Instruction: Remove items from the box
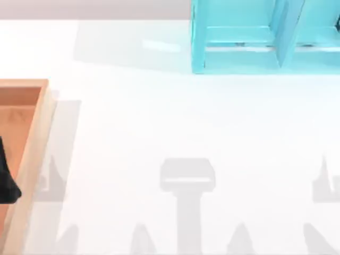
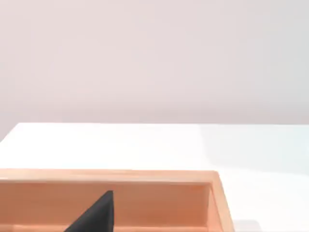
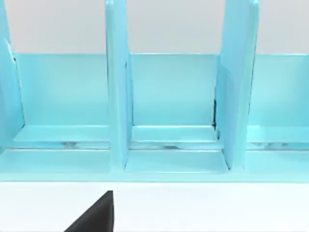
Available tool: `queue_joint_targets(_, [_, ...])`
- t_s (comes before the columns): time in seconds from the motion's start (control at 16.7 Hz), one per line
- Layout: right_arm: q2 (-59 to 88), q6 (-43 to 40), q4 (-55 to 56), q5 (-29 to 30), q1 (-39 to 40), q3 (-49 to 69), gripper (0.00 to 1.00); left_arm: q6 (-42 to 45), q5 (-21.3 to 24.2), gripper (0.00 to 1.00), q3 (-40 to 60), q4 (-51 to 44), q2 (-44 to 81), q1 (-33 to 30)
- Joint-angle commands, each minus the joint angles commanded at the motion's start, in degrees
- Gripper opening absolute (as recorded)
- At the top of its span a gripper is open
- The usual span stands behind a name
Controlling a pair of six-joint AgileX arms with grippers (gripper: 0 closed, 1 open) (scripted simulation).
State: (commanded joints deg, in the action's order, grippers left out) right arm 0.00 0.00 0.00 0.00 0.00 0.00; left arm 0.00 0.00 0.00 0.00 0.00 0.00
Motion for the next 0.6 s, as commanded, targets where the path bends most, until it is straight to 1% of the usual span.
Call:
queue_joint_targets(0.18, [0.0, 0.0, 0.0, 0.0, 0.0, 0.0, 1.00, 0.2, 0.0, 1.00, 0.7, -0.7, 0.7, 0.2])
queue_joint_targets(0.3, [0.0, 0.0, 0.0, 0.0, 0.0, 0.0, 1.00, 1.3, 0.0, 1.00, 3.6, -3.6, 3.7, 1.2])
queue_joint_targets(0.42, [0.0, 0.0, 0.0, 0.0, 0.0, 0.0, 1.00, 2.9, -0.1, 1.00, 8.6, -8.6, 9.2, 2.8])
queue_joint_targets(0.6, [0.0, 0.0, 0.0, 0.0, 0.0, 0.0, 1.00, 6.3, -0.2, 1.00, 19.0, -18.7, 21.8, 6.1])
